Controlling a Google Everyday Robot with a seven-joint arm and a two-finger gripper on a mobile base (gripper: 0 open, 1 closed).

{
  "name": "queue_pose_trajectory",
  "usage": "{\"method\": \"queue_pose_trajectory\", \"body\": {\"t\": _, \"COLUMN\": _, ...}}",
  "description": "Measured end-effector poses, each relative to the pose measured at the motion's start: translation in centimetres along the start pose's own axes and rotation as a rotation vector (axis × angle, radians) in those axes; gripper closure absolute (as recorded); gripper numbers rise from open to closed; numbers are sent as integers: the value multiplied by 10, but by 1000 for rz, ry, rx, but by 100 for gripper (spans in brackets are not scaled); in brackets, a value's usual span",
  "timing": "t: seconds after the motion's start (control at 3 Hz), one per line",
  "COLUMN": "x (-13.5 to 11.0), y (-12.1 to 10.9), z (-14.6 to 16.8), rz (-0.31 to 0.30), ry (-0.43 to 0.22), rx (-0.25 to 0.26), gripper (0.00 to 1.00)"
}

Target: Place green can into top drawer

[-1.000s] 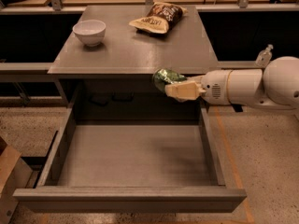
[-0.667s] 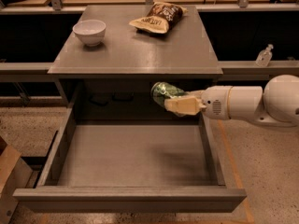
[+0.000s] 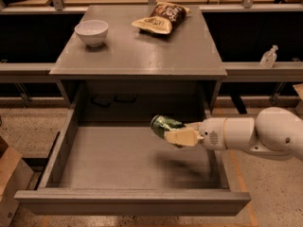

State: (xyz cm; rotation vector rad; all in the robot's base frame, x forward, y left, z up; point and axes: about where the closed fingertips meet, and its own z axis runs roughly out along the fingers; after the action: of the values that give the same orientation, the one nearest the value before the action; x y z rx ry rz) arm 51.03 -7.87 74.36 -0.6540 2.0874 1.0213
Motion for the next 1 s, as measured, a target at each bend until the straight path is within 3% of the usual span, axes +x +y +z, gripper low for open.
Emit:
{"method": "queue_pose_trajectory", "body": {"t": 0.33, "x": 52, "y": -14, "z": 18, "rz": 67, "ry": 60, "rx": -16, "gripper": 100}}
{"method": "queue_pose_trajectory", "body": {"t": 0.67, "x": 98, "y": -21, "z": 27, "rz": 138, "ry": 99, "rx": -15, "gripper": 82}}
{"method": "queue_pose_trajectory", "body": {"t": 1.0, "x": 111, "y": -21, "z": 28, "rz": 165, "ry": 106, "rx": -11, "gripper": 59}}
